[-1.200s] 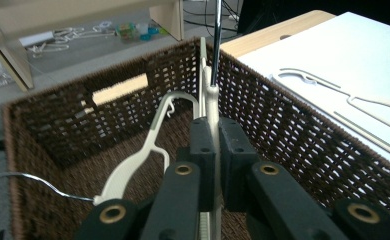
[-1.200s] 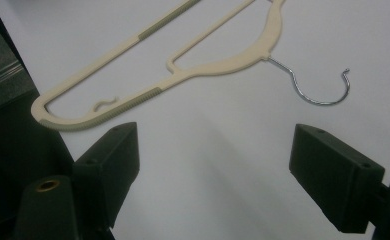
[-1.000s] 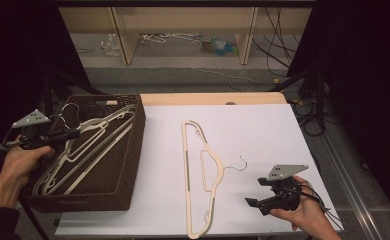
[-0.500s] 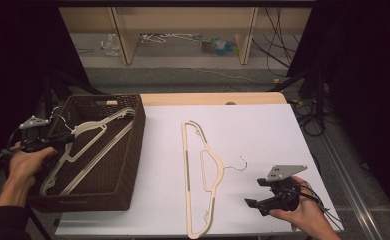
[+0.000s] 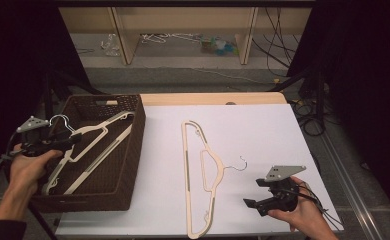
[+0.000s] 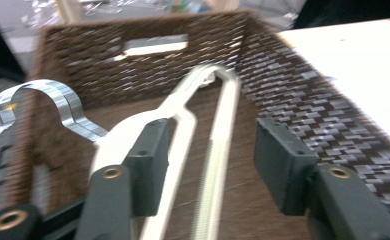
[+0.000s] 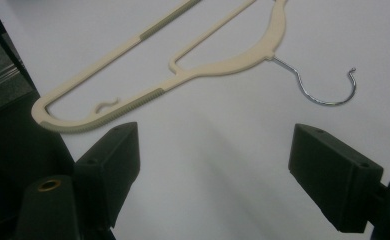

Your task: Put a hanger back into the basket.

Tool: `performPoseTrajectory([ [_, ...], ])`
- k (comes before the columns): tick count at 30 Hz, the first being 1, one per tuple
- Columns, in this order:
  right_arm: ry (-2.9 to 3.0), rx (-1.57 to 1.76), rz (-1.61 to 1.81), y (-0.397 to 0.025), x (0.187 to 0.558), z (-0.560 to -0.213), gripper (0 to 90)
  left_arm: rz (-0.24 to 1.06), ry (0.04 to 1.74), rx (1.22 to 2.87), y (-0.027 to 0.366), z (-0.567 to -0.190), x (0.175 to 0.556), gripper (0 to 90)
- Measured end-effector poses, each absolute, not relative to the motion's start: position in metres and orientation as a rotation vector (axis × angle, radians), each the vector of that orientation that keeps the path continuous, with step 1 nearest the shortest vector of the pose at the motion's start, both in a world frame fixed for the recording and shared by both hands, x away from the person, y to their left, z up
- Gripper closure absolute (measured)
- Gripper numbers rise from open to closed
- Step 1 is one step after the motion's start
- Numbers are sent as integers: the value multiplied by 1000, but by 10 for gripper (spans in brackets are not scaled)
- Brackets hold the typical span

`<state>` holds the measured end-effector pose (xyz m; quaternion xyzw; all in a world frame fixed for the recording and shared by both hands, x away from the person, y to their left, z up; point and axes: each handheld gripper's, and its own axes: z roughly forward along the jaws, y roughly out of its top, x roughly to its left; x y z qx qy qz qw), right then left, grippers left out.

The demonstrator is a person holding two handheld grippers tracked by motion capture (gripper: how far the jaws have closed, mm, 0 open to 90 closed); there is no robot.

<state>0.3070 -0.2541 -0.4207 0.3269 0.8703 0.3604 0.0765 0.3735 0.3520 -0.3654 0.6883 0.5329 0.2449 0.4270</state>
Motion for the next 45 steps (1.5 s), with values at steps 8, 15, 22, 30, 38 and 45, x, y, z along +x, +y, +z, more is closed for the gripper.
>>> performPoseTrajectory([
  [8, 2544, 1075, 1084, -244, 303, -426, 212, 564, 1137, 1738, 292, -354, 338, 369],
  [15, 2522, 1113, 1090, -240, 302, -429, 211, 519, 993, 1799, 237, -356, 311, 333],
  [22, 2478, 1138, 1098, -240, 302, -437, 207, 454, 857, 1883, 185, -378, 293, 275],
  [30, 2475, 1144, 1073, -237, 299, -437, 202, 424, 810, 1952, 163, -406, 284, 217],
  [38, 2485, 1162, 1031, -227, 301, -439, 200, 429, 804, 1929, 162, -415, 273, 197],
  [45, 2508, 1153, 967, -198, 305, -447, 204, 446, 772, 1952, 158, -418, 269, 194],
])
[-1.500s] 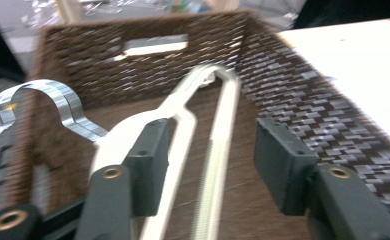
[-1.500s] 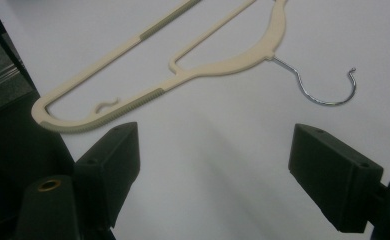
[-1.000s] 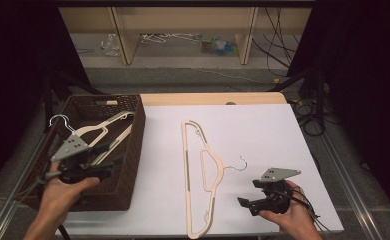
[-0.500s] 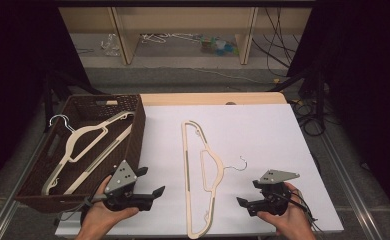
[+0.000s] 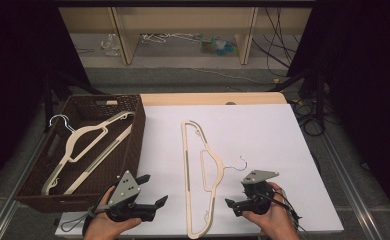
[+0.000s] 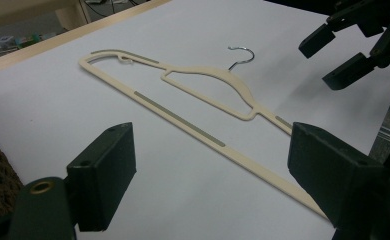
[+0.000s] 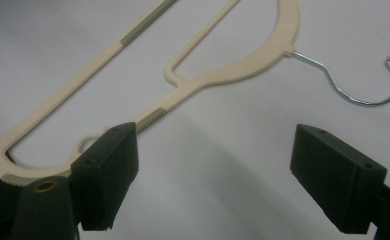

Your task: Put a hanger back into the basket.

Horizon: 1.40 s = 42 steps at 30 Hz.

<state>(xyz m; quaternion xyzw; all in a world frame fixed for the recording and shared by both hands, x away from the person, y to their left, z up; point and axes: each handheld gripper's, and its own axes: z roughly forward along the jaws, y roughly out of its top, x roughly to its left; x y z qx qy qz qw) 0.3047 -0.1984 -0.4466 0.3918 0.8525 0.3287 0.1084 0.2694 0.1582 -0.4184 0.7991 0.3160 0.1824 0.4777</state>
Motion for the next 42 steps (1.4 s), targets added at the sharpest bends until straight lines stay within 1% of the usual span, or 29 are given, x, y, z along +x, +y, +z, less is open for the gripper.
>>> performPoseTrajectory([
  [5, 2539, 1185, 940, -173, 311, -452, 235, 435, 765, 1955, 157, -420, 267, 194],
  [7, 2544, 1157, 929, -170, 313, -453, 243, 436, 755, 1960, 157, -420, 267, 194],
  [10, 2555, 1227, 904, -157, 318, -457, 246, 440, 752, 1972, 156, -422, 267, 194],
  [15, 2572, 1185, 850, -146, 324, -464, 250, 425, 761, 1983, 155, -425, 267, 195],
  [27, 2597, 1155, 738, -135, 328, -473, 261, 405, 749, 1984, 152, -429, 267, 197],
  [32, 2610, 1148, 685, -129, 325, -476, 247, 408, 744, 1996, 153, -429, 267, 199],
  [34, 2619, 1099, 688, -130, 326, -476, 282, 408, 746, 1995, 153, -429, 267, 200],
  [35, 2646, 1095, 673, -132, 326, -474, 337, 408, 746, 1996, 153, -429, 267, 200],
  [36, 2653, 1102, 668, -134, 326, -473, 374, 411, 745, 1997, 154, -429, 267, 200],
  [37, 2653, 1102, 668, -134, 326, -473, 374, 412, 751, 1992, 154, -428, 266, 200],
  [39, 2683, 1050, 674, -141, 329, -471, 461, 411, 736, 1991, 155, -428, 266, 201],
  [40, 2708, 1034, 672, -150, 332, -469, 571, 415, 744, 1988, 155, -428, 266, 203],
  [41, 2708, 1034, 672, -150, 332, -469, 571, 417, 745, 1990, 155, -427, 266, 203],
  [42, 2724, 1062, 677, -163, 337, -467, 651, 416, 744, 1990, 155, -428, 265, 203],
])
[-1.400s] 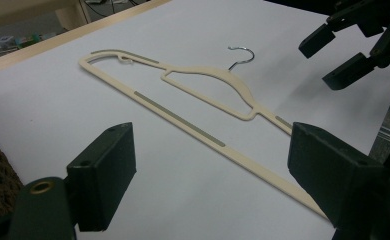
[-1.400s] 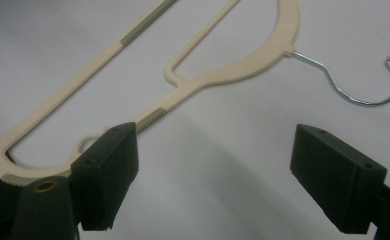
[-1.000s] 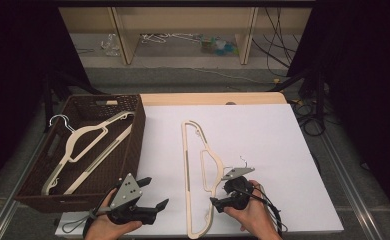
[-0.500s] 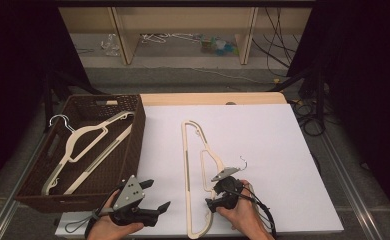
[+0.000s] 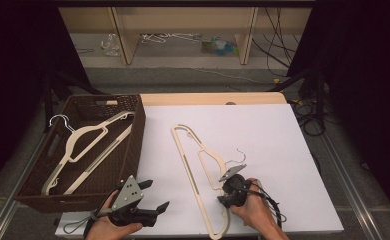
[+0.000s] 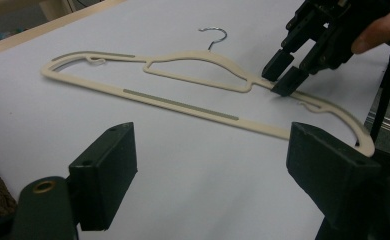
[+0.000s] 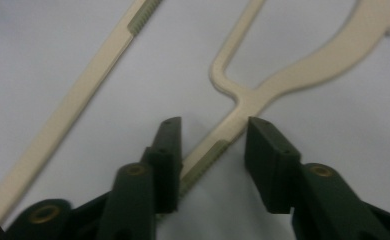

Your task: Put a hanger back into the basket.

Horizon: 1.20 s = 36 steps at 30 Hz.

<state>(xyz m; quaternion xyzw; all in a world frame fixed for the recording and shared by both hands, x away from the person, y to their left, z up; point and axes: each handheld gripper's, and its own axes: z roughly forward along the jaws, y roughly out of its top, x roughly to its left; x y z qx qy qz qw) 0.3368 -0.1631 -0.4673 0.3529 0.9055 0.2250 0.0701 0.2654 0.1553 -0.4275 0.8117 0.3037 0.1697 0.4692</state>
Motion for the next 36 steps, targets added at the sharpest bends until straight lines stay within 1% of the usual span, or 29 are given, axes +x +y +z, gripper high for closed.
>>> performPoseTrajectory([
  [2, 2726, 1079, 683, -167, 338, -467, 665, 415, 744, 1985, 154, -428, 265, 203],
  [4, 2743, 1103, 688, -176, 342, -466, 660, 404, 743, 1982, 153, -429, 265, 204],
  [6, 2739, 1129, 695, -178, 342, -466, 641, 412, 737, 1993, 153, -428, 265, 205],
  [9, 2736, 1156, 668, -176, 340, -465, 570, 401, 740, 1991, 152, -429, 265, 207],
  [15, 2723, 1165, 606, -171, 336, -464, 565, 394, 726, 1995, 152, -430, 265, 211],
  [16, 2727, 1175, 598, -169, 334, -464, 522, 394, 726, 1995, 151, -430, 265, 213],
  [17, 2725, 1169, 598, -169, 333, -465, 523, 395, 722, 1997, 151, -430, 265, 213],
  [18, 2730, 1151, 600, -170, 333, -465, 538, 395, 727, 1999, 151, -429, 264, 214],
  [19, 2728, 1148, 573, -169, 333, -464, 572, 394, 721, 1997, 152, -429, 264, 215],
  [24, 2739, 1103, 540, -167, 333, -464, 589, 388, 721, 1998, 151, -431, 265, 218],
  [25, 2748, 1095, 536, -167, 333, -464, 601, 388, 720, 1999, 151, -430, 265, 219],
  [27, 2763, 1078, 530, -170, 335, -463, 658, 391, 716, 2002, 151, -430, 265, 221],
  [32, 2786, 1068, 552, -175, 338, -463, 700, 387, 720, 1996, 152, -430, 265, 222],
  [36, 2795, 1061, 558, -180, 340, -462, 753, 384, 716, 1997, 152, -431, 265, 223],
])
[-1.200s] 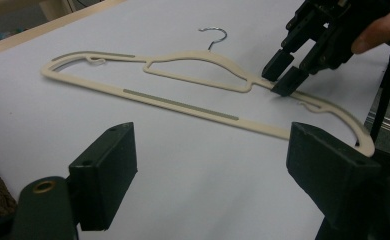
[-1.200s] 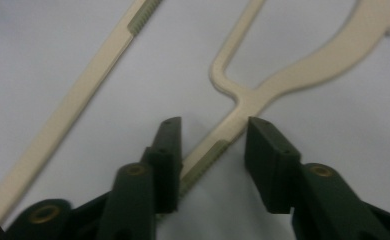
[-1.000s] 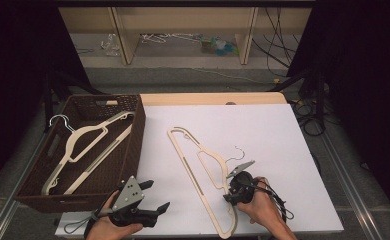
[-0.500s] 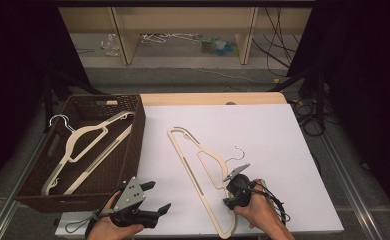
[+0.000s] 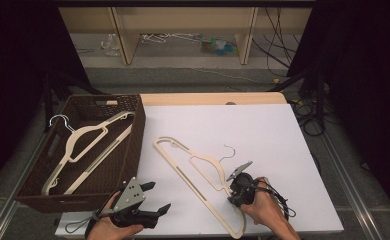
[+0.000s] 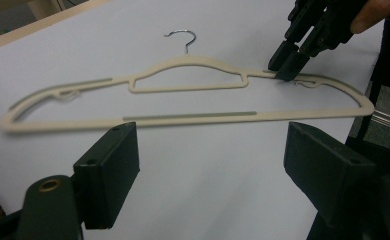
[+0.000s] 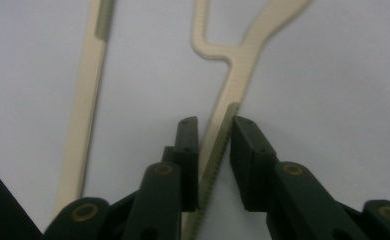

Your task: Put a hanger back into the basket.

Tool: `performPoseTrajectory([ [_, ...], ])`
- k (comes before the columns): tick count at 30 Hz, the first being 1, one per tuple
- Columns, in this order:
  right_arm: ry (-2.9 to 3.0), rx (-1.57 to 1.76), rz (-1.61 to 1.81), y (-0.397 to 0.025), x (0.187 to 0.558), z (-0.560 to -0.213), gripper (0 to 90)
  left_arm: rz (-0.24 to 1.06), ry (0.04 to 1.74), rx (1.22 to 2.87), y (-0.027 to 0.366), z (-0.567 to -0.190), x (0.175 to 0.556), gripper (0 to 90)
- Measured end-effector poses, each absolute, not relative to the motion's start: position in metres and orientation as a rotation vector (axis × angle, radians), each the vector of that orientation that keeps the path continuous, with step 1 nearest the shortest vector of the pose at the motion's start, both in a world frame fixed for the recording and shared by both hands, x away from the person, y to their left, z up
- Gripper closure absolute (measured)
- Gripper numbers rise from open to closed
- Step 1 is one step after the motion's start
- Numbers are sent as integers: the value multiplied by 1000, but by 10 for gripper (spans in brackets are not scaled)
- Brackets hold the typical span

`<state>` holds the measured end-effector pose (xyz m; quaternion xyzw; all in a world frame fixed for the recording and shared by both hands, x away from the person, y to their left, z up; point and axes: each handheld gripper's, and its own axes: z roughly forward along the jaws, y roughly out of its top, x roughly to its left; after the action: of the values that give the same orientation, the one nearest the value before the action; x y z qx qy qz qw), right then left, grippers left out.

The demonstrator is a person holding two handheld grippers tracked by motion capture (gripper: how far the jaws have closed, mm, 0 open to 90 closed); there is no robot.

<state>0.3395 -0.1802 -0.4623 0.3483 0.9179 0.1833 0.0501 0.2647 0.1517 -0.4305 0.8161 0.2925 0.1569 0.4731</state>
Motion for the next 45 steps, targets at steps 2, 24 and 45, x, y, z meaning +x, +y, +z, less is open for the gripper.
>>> performPoseTrajectory([
  [2, 2804, 1067, 557, -184, 341, -462, 778, 390, 713, 2006, 152, -431, 265, 224],
  [24, 2798, 1070, 527, -197, 345, -461, 778, 384, 716, 2017, 147, -434, 267, 227],
  [45, 2777, 948, 554, -198, 341, -441, 794, 356, 739, 2073, 102, -439, 328, 236],
])
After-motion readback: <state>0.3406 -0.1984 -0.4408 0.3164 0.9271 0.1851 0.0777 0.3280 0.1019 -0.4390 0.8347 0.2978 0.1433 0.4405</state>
